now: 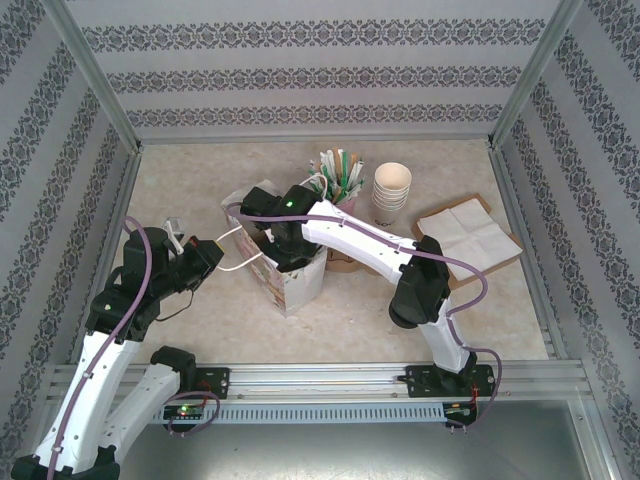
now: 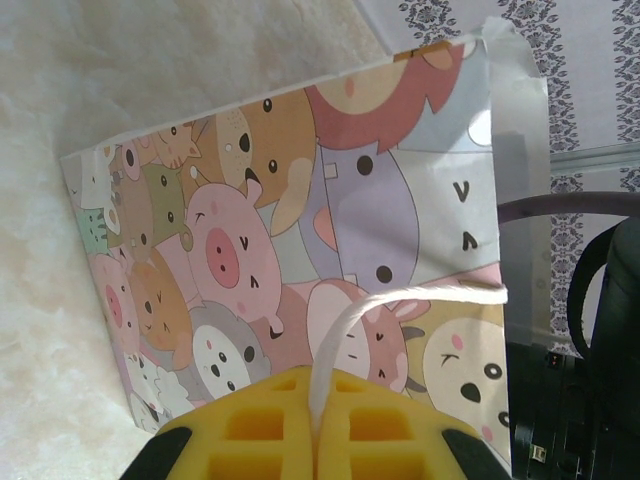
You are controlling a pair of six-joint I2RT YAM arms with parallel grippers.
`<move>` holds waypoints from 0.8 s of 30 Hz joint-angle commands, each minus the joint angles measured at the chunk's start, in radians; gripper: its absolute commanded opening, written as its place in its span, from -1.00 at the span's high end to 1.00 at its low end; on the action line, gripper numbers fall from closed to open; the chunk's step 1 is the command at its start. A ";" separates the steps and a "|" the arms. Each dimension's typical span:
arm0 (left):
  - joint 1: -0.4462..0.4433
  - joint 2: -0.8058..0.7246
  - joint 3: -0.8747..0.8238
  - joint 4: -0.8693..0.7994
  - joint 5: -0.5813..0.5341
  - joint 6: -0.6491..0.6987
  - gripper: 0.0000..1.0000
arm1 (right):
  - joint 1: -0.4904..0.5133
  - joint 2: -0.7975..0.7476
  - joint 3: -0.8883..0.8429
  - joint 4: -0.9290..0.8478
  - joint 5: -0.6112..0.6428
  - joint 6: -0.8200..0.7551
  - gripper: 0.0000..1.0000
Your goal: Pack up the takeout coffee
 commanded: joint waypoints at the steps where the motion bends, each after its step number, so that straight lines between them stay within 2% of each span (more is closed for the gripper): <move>1: -0.015 0.002 -0.004 0.024 -0.017 0.021 1.00 | -0.002 0.003 -0.025 -0.007 -0.033 -0.011 0.14; 8: -0.014 0.004 -0.012 0.029 -0.020 0.021 1.00 | -0.003 0.011 -0.053 0.007 -0.049 -0.010 0.14; 14: -0.014 0.013 -0.017 0.034 -0.019 0.022 1.00 | -0.001 -0.030 -0.102 0.102 -0.081 -0.013 0.15; 24: -0.015 0.022 -0.019 0.040 -0.018 0.020 1.00 | 0.011 -0.097 -0.139 0.196 -0.038 -0.050 0.15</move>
